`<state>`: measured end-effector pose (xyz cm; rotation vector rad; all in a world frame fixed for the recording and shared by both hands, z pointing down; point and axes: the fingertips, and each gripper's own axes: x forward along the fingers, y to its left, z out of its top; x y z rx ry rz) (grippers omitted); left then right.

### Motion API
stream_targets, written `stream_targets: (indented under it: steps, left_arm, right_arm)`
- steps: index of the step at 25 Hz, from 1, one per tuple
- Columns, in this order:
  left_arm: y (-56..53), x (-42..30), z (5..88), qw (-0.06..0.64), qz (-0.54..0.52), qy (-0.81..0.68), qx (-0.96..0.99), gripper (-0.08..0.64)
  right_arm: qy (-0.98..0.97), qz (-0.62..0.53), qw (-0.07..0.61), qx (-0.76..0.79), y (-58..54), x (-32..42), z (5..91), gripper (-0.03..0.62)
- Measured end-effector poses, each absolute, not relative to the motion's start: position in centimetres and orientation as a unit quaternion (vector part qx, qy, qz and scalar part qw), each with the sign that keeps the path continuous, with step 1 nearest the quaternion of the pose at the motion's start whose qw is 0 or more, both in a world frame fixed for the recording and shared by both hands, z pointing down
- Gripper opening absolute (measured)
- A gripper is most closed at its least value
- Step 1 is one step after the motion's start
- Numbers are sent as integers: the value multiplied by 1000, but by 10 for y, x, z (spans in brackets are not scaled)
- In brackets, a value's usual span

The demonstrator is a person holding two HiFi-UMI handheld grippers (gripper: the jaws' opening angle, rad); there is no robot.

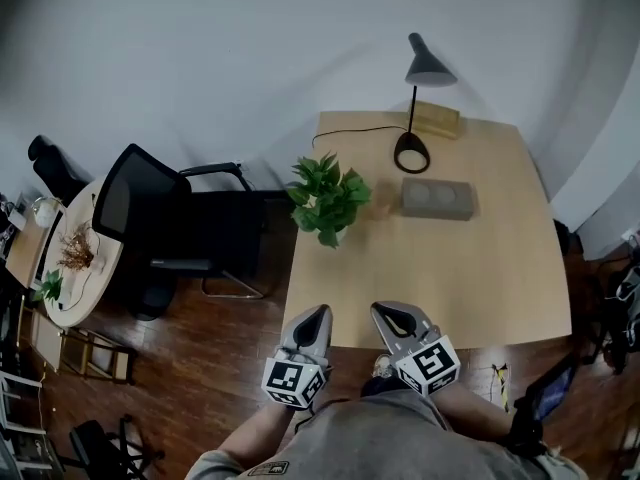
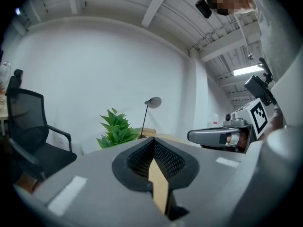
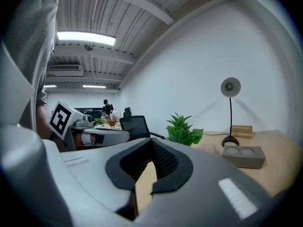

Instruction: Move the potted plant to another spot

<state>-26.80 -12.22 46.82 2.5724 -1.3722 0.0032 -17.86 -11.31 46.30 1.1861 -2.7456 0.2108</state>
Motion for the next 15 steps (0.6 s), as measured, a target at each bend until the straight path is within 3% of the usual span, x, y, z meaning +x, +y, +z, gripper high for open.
stream_targets:
  steps: [15]
  left_arm:
    - [-225, -277, 528, 139, 56, -498, 854, 3]
  right_arm:
    - [-916, 99, 121, 368, -230, -179, 522, 6]
